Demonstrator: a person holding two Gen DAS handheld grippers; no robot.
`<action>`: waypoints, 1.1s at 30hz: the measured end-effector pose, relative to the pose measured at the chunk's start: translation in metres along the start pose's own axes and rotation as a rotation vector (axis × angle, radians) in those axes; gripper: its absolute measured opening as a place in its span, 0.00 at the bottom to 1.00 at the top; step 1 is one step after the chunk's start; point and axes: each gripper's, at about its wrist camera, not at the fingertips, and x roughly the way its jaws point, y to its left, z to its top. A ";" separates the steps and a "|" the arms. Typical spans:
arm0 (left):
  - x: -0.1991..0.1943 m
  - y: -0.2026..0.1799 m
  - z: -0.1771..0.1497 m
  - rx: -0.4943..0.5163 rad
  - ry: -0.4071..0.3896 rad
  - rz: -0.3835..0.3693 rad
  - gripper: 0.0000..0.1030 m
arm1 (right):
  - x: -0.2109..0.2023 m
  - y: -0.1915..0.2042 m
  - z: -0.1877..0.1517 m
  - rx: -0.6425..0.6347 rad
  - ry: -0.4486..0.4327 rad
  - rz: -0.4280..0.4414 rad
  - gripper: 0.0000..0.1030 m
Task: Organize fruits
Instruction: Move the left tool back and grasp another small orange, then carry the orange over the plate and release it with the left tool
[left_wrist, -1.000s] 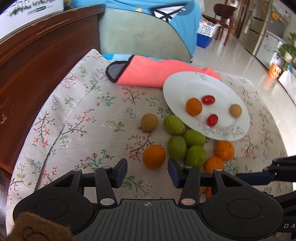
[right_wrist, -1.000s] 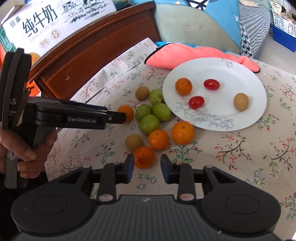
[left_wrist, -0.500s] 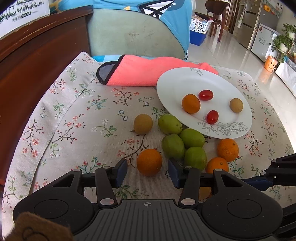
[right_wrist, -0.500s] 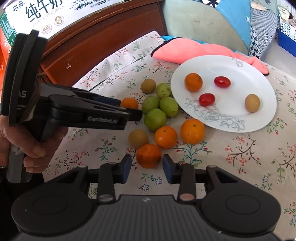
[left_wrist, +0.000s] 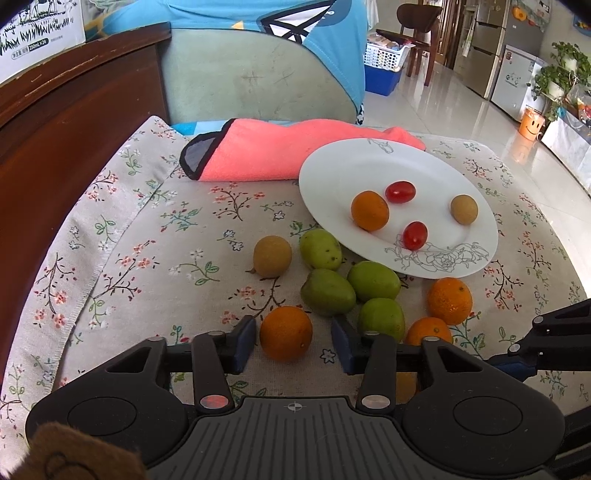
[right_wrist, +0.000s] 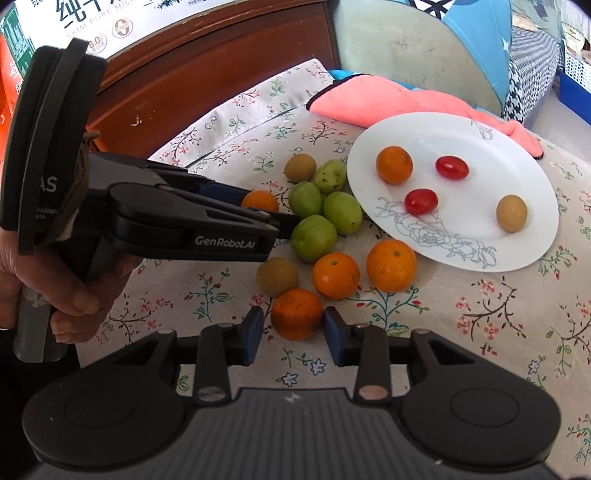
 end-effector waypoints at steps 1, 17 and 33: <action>0.000 0.000 0.000 -0.003 0.002 -0.002 0.32 | 0.000 -0.001 0.000 0.002 0.001 0.002 0.31; -0.023 0.003 0.008 -0.058 -0.015 0.001 0.25 | -0.013 -0.004 0.009 0.025 -0.043 0.052 0.30; -0.034 0.000 0.019 -0.084 -0.057 -0.005 0.25 | -0.030 -0.015 0.017 0.059 -0.099 0.033 0.30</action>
